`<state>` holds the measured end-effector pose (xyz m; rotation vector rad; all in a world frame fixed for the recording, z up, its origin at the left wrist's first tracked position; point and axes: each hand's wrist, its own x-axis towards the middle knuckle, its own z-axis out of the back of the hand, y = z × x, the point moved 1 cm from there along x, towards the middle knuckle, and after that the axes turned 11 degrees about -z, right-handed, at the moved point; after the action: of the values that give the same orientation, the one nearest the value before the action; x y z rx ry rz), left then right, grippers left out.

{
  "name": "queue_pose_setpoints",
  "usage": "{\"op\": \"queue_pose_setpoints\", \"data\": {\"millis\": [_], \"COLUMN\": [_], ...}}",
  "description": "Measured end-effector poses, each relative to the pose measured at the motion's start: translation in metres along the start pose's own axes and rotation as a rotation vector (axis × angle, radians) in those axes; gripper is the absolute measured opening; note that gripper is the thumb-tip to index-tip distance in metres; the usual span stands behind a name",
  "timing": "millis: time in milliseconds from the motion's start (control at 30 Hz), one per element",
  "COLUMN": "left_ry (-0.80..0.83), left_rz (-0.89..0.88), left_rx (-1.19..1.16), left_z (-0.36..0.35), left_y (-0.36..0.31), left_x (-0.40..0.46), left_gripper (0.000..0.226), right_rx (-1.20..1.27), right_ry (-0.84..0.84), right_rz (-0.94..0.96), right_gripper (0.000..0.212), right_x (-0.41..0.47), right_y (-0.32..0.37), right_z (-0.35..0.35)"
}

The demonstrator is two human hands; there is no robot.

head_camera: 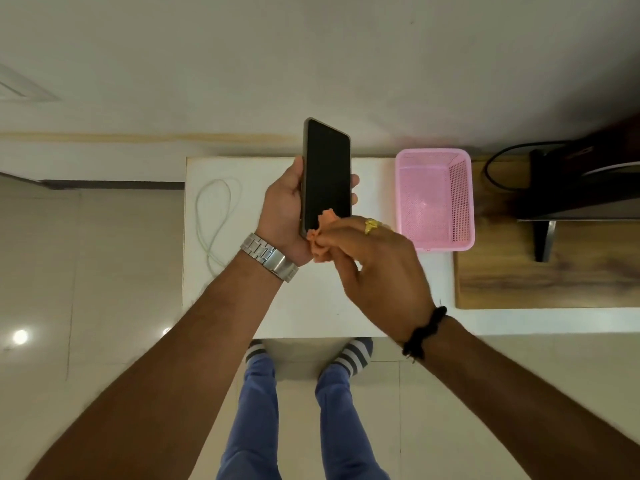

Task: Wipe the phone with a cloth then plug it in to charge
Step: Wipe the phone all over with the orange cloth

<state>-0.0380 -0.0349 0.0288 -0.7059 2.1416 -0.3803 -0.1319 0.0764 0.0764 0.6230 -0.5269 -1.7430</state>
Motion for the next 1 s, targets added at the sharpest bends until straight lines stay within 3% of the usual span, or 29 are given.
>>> {"op": "queue_pose_setpoints", "data": {"millis": [167, 333, 467, 600, 800, 1000], "left_ry": [0.065, 0.068, 0.098, 0.099, 0.145, 0.116], "left_rz": [-0.034, -0.019, -0.068, -0.010, -0.009, 0.039], "left_rx": [-0.025, -0.009, -0.045, -0.061, -0.064, -0.069], "left_z": [-0.003, -0.002, 0.003, 0.001, 0.005, 0.016], "left_y": [0.000, 0.001, 0.000, 0.014, 0.026, 0.023], "left_x": [0.000, 0.001, 0.002, 0.003, 0.004, 0.007], "left_gripper": [0.068, 0.069, 0.067, 0.066, 0.055, 0.062], "right_rx": [0.017, -0.015, -0.012, -0.052, -0.049, -0.196], "right_ry": [-0.097, -0.031, -0.078, -0.084, -0.218, 0.035], "right_rz": [-0.074, 0.023, -0.064, 0.044, -0.174, 0.069], "right_gripper": [0.014, 0.019, 0.017, 0.015, 0.023, 0.017], "right_x": [0.003, 0.007, -0.001, 0.011, 0.074, 0.021], "right_y": [-0.004, 0.009, -0.008, 0.008, -0.015, 0.010], "right_z": [0.007, 0.000, 0.008, 0.005, 0.038, 0.020]}}
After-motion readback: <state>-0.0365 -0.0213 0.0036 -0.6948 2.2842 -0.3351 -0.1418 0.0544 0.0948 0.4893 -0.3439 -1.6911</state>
